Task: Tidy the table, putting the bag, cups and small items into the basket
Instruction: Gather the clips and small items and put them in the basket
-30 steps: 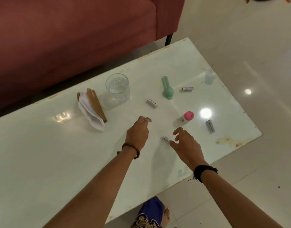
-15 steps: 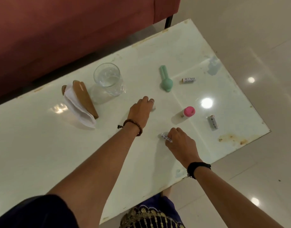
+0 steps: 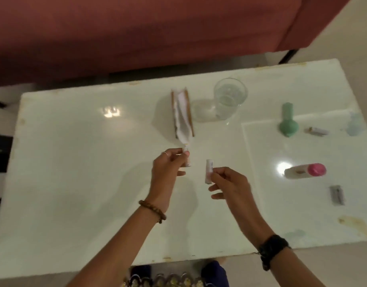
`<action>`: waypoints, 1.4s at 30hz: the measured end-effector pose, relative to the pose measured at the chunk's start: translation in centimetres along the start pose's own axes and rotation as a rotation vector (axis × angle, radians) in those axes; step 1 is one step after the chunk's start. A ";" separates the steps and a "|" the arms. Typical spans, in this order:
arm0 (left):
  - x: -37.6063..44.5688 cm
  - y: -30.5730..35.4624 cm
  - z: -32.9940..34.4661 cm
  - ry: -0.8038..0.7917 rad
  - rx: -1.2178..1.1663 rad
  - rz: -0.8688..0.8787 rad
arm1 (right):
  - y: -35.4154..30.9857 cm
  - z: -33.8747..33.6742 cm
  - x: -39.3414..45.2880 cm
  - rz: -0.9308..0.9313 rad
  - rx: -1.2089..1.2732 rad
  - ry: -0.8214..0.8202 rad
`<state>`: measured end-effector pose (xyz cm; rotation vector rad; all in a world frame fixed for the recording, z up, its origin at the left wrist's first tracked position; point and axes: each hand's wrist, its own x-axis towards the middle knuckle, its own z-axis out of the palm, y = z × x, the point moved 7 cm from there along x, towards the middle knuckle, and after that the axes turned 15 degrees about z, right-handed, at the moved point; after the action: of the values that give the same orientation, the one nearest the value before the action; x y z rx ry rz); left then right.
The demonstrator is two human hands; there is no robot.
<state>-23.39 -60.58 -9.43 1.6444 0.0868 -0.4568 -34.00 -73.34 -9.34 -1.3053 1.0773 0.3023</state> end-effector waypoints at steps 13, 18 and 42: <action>-0.4 3.1 -40.6 0.327 0.151 0.137 | -3.4 41.4 -6.5 -0.006 -0.211 -0.406; -2.9 6.1 -57.9 0.578 0.447 0.244 | -5.1 57.7 -11.4 -0.116 -0.338 -0.547; 0.5 -2.9 -69.6 0.150 0.897 -0.197 | -1.4 73.9 -14.3 -0.787 -1.382 -0.213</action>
<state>-6.99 7.13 -8.37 2.5681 0.1726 -0.5615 -5.87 -3.64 -5.74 -2.6949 -0.0495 0.5937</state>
